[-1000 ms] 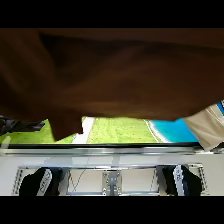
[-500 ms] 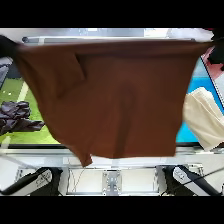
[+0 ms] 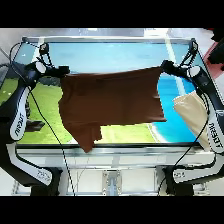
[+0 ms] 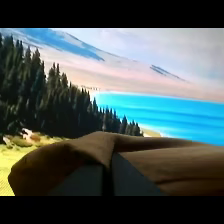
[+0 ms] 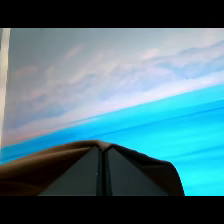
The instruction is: Fold the shirts.
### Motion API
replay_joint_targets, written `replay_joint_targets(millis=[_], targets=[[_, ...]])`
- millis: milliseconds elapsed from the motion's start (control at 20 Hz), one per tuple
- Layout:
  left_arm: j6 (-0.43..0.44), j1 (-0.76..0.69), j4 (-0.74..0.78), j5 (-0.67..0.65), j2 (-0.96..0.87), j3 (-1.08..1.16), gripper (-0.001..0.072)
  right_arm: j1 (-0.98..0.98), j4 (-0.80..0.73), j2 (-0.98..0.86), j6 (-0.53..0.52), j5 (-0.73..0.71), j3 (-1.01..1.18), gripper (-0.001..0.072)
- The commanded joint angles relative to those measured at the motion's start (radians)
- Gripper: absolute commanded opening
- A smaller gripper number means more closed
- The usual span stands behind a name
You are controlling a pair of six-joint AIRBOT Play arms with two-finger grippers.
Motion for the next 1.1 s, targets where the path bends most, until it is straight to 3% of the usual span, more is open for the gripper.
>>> replay_joint_targets(millis=[0,250,350,600,1050], targets=[[-0.009,-0.002,0.046,0.044,-0.034,0.019,0.0015,0.012,-0.046,-0.035,0.009,-0.072,-0.005,0.0027],[0.069,-0.014,0.044,-0.203,0.001,-0.002,0.0015,0.012,-0.146,-0.029,0.011,0.116,-0.005,0.0027],[0.109,-0.018,0.045,-0.241,0.046,-0.064,0.0015,0.012,-0.193,-0.028,0.011,0.184,-0.005,0.0027],[0.102,-0.019,0.043,-0.186,0.194,-0.309,0.0015,0.013,-0.266,-0.029,0.011,0.258,-0.010,0.0028],[0.065,-0.043,-0.008,-0.053,0.130,-0.431,0.0015,0.019,-0.211,-0.177,0.011,0.241,-0.017,0.0027]])
